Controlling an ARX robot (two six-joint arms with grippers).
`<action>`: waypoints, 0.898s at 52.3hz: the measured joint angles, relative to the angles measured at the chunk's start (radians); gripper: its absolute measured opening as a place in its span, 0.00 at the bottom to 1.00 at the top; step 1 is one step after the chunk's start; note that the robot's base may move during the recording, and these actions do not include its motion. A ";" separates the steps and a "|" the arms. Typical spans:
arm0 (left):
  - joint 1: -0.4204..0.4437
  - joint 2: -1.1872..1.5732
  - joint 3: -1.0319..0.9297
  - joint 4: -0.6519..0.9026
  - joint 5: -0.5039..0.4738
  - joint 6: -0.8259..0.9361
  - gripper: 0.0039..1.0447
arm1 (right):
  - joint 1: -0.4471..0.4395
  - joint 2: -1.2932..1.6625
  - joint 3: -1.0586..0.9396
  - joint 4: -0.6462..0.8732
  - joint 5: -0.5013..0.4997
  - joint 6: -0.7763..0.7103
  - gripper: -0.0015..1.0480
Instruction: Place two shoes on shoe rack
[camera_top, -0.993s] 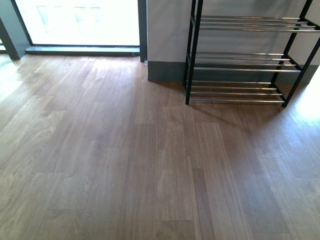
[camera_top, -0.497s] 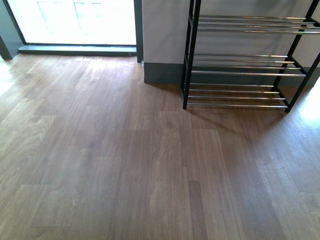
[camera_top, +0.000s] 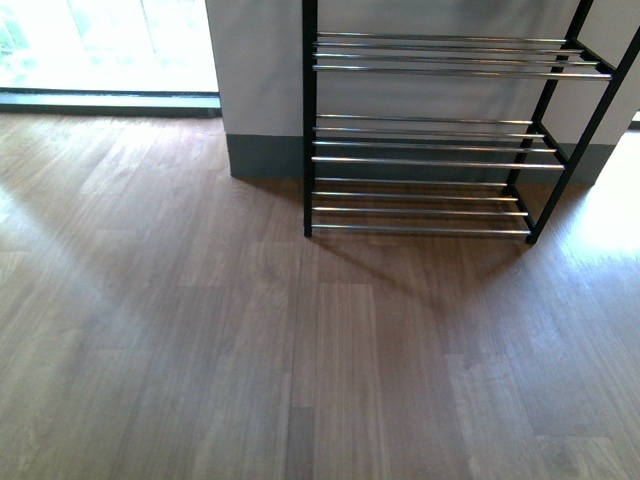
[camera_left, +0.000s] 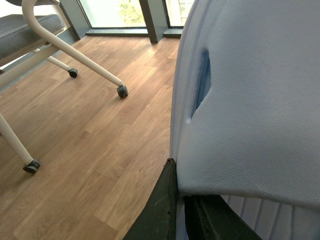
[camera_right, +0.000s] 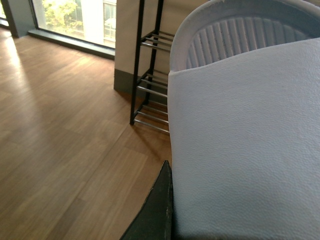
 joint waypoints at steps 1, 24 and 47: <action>0.000 0.000 0.000 0.000 0.000 0.000 0.02 | 0.000 0.000 0.000 0.000 0.000 0.000 0.02; 0.000 0.000 0.000 0.000 0.002 0.000 0.02 | 0.000 0.000 0.000 0.000 0.003 0.002 0.02; 0.000 0.000 0.000 0.000 0.000 0.000 0.02 | 0.000 0.000 0.000 0.000 0.000 0.002 0.02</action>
